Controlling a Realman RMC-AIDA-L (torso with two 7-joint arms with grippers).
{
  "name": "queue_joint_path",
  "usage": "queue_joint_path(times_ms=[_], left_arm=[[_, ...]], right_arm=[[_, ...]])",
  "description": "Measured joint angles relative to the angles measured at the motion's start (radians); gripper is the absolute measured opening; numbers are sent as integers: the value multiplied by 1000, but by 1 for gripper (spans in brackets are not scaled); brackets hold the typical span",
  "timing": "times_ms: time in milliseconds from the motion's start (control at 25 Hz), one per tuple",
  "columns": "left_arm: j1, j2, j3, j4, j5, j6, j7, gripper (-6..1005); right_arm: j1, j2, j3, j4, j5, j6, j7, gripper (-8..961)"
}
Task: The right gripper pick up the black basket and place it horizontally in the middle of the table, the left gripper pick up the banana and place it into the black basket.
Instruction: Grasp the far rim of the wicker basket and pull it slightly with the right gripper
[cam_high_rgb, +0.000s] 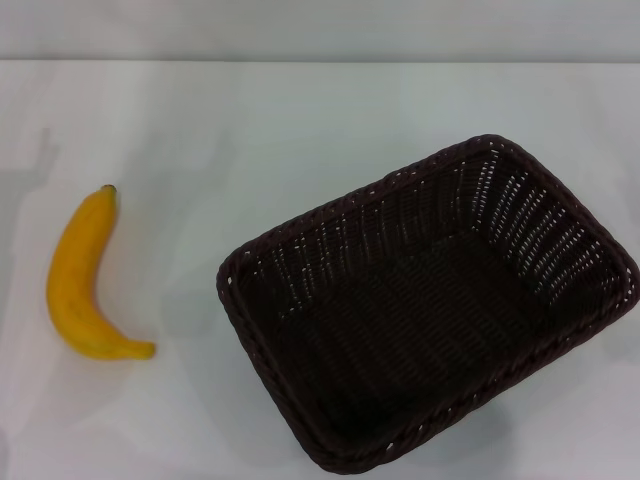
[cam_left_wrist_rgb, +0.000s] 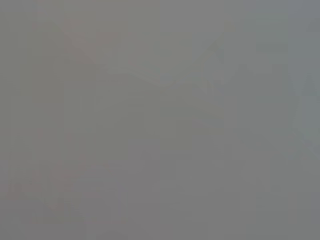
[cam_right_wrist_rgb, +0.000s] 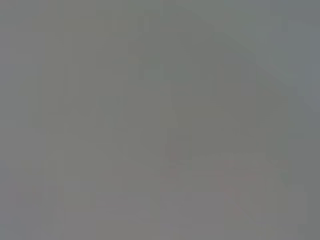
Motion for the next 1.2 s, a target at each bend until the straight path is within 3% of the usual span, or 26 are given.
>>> queue_joint_path(times_ms=[360,520,720,920,1080,1200], left_arm=[[-3,3,-2,8,-8,7,2,876],[-1,2,-8,8,-11,15,-2,876],[14,2,-28,6,-11,18,-9,876],[36,5,-29,11,-12,33,-11,876],[56,5,-31,33,-11,38,-16,876],[68,5,-31,48,-11,38,-18,876]], right_arm=[[-12,-5,-48,-18,-8,31,79,871],[-35,-9,-200,-130,-11,4,181,871],[-102,-13,-354,-395,-89,-50,541,870],[-139,-13,-375,-731,-347,-123,942,870],[-110,-34,-380,-1010,-641,-134,1340,869],[-55,-68,-396,-1184,-855,-96,1627,869]])
